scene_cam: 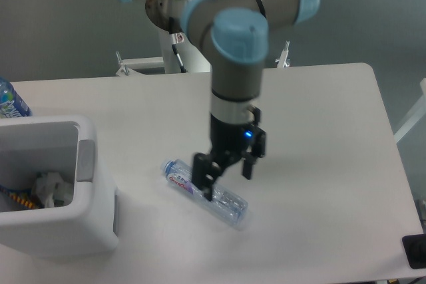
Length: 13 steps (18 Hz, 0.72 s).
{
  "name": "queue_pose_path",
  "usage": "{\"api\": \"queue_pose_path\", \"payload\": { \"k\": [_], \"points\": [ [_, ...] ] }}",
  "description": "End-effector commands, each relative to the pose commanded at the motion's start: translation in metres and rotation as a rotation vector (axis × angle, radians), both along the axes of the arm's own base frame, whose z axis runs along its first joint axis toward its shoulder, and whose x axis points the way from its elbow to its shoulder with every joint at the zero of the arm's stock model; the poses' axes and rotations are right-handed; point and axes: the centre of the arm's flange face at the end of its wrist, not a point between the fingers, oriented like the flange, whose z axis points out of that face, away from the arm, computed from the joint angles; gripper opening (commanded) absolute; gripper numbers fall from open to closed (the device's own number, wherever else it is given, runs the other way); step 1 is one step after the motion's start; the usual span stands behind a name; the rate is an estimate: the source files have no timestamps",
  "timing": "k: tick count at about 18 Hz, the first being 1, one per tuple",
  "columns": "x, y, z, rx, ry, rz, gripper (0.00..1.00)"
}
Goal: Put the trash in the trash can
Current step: 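Move the gripper to the cap end of the plastic bottle, then lower the gripper and close it around the bottle's cap end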
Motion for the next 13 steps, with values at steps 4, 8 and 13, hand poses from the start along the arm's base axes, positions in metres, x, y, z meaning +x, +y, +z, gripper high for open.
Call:
{"api": "queue_pose_path", "payload": {
  "k": [4, 8, 13],
  "points": [
    [-0.02, -0.002, -0.037, -0.093, 0.011, 0.038, 1.0],
    [-0.023, 0.002, -0.066, -0.118, -0.024, 0.06, 1.0],
    [-0.032, 0.01, -0.115, -0.16, -0.069, 0.059, 1.0]
  ]
}}
